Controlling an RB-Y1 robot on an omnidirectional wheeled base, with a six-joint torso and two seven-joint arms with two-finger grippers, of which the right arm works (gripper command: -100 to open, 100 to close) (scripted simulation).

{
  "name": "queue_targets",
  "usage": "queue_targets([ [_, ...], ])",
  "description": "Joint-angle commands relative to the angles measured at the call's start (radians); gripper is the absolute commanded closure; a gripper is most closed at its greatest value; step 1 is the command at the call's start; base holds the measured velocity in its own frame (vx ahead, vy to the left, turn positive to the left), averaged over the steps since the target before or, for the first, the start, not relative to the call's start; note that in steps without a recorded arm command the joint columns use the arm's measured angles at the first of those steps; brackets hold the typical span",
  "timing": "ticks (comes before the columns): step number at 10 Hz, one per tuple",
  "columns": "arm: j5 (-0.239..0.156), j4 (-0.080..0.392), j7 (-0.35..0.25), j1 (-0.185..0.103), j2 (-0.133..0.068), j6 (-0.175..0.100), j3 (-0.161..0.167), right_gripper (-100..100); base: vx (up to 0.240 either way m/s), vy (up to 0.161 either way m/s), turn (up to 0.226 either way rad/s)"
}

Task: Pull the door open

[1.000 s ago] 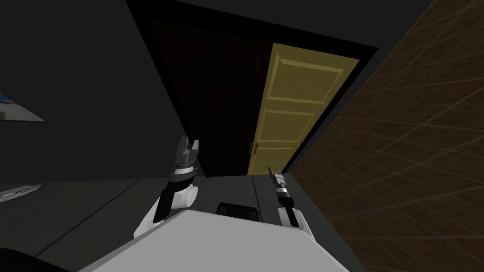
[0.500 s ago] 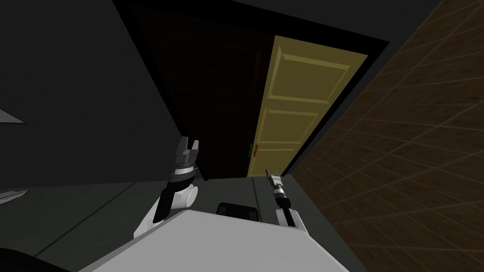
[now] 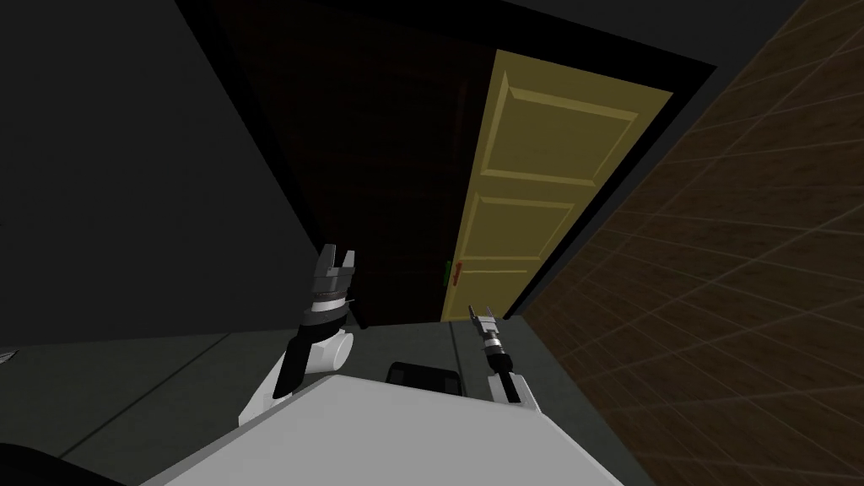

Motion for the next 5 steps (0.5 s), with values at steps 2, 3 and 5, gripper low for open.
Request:
queue_targets([
  [2, 0.029, 0.047, 0.044, -0.019, 0.016, -0.012, -0.007, -100, 0.107, 0.003, -0.008],
  [3, 0.038, 0.062, 0.056, -0.026, 0.021, -0.016, -0.01, -100, 0.104, 0.002, -0.009],
  [5, 0.068, 0.118, 0.101, -0.051, 0.038, -0.033, -0.019, -100, 0.163, -0.001, -0.014],
])
